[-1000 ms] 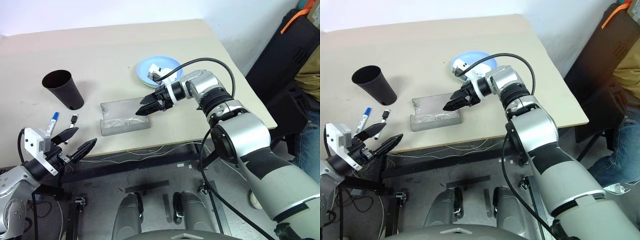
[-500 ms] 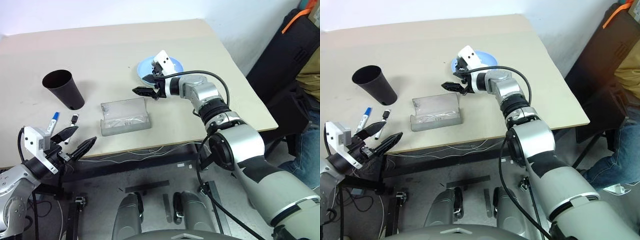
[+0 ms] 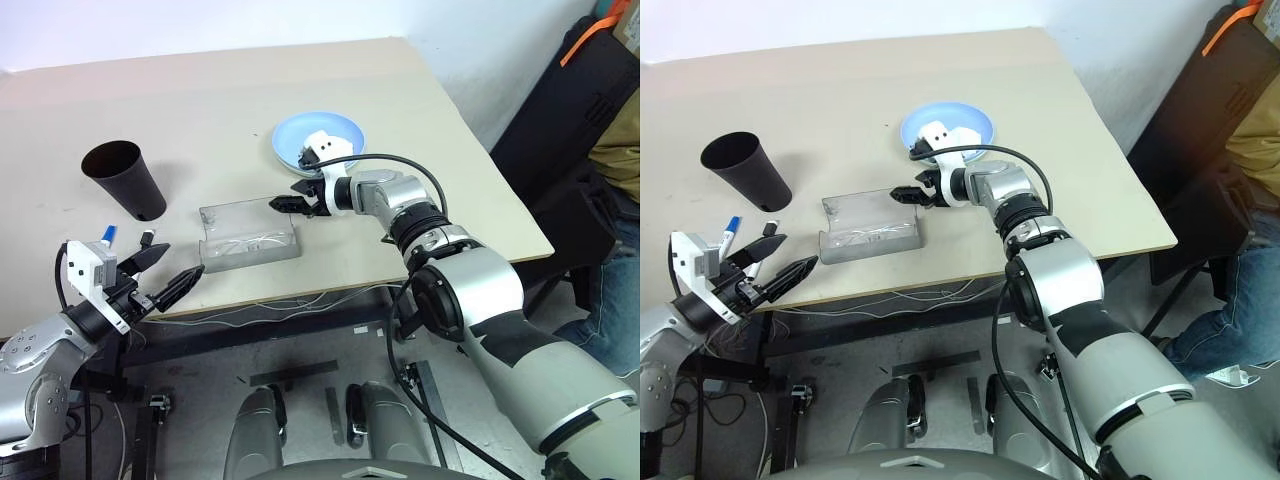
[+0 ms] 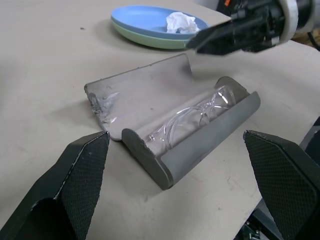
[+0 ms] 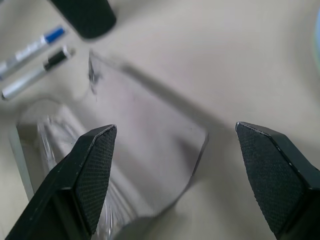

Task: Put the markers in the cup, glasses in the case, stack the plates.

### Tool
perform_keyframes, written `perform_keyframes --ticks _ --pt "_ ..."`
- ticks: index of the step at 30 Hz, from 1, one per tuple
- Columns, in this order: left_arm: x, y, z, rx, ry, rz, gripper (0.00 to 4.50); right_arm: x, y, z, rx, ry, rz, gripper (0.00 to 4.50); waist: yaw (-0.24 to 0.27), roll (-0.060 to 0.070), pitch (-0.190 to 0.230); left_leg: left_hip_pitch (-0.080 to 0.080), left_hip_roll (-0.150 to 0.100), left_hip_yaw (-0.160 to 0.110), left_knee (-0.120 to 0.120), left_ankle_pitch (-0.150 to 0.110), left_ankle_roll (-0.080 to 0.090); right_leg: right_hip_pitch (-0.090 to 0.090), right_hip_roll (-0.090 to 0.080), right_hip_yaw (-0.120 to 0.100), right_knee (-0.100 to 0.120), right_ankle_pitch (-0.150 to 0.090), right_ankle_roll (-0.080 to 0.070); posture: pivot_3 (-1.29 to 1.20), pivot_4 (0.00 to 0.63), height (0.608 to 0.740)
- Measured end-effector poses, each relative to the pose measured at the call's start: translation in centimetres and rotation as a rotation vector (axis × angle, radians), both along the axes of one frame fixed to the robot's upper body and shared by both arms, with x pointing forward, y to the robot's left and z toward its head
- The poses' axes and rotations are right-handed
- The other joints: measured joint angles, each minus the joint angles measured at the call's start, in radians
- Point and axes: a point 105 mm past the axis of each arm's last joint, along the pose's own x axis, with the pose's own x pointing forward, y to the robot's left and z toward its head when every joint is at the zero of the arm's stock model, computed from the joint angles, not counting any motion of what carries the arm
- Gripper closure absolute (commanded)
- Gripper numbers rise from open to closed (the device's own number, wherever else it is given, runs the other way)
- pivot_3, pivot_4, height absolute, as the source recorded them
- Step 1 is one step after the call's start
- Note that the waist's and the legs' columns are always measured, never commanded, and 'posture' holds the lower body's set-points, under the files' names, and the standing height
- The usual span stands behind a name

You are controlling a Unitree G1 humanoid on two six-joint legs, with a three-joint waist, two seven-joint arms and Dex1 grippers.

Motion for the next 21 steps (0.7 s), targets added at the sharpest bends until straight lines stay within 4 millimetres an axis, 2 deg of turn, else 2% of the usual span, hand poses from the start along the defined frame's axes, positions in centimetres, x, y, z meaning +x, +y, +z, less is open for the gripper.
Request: perform_keyframes --ticks 8,9,12,17,21 --pt "-1.0 0.0 -0.9 0.010 0.036 0.017 0.00 -0.2 0.9 -0.7 -0.008 0.005 -0.016 0.48 0.000 0.000 0.000 0.000 0.000 0.000 0.000 0.000 0.000 0.000 0.000 0.000 0.000 0.000 0.000 0.00 0.150 0.706" --pt "-1.2 0.0 -0.9 0.013 0.037 0.017 0.00 -0.2 1.1 -0.7 -0.009 0.005 -0.015 0.65 0.000 0.000 0.000 0.000 0.000 0.000 0.000 0.000 0.000 0.000 0.000 0.000 0.000 0.000 0.000 0.00 0.150 0.706" --pt "-1.5 0.1 -1.0 0.016 0.040 0.025 0.00 -0.2 1.2 -0.8 -0.012 0.000 -0.018 1.39 0.001 0.000 0.000 0.000 0.000 0.000 0.000 0.000 0.000 0.000 0.000 0.000 0.000 0.000 0.000 0.00 0.150 0.706" --pt "-1.8 0.5 -0.8 0.016 0.036 0.044 0.00 -0.3 1.3 -0.7 -0.011 -0.011 0.002 3.20 0.000 0.000 0.000 0.000 0.000 0.000 0.000 0.000 0.000 0.000 0.000 0.000 0.000 0.000 0.000 0.00 0.150 0.706" --pt "-1.8 0.5 -0.7 0.014 0.034 0.042 0.00 -0.5 1.3 -0.7 -0.032 -0.026 0.029 4.48 -0.001 0.000 0.000 0.000 0.000 0.000 0.000 0.000 0.000 0.000 0.000 0.000 0.000 0.000 0.000 0.00 0.150 0.706"
